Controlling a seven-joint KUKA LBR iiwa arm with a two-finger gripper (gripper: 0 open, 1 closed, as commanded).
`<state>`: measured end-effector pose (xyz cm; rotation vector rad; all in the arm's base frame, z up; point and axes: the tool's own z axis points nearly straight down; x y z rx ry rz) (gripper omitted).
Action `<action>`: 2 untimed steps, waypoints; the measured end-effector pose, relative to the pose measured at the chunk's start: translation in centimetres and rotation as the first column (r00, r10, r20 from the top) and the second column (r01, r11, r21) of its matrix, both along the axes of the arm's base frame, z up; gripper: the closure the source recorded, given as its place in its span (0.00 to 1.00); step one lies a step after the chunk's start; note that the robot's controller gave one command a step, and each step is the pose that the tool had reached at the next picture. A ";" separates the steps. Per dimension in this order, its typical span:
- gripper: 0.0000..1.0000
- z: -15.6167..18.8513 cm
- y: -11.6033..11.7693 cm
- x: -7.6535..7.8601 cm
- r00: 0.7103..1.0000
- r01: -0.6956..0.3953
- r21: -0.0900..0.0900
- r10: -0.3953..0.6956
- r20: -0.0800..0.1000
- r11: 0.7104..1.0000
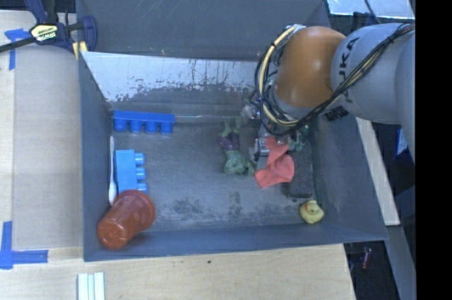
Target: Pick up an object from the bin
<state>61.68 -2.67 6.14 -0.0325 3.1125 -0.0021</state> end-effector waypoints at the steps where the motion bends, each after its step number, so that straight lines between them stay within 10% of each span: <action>1: 0.00 1.1 0.2 -1.7 1.000 0.026 0.002 -0.026 -0.006 1.000; 2: 0.00 1.0 -0.3 -2.3 0.999 -0.052 -0.001 0.052 0.004 0.999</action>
Offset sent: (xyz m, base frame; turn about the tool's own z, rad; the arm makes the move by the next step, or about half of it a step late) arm -0.0239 -0.0034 0.0086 -0.0526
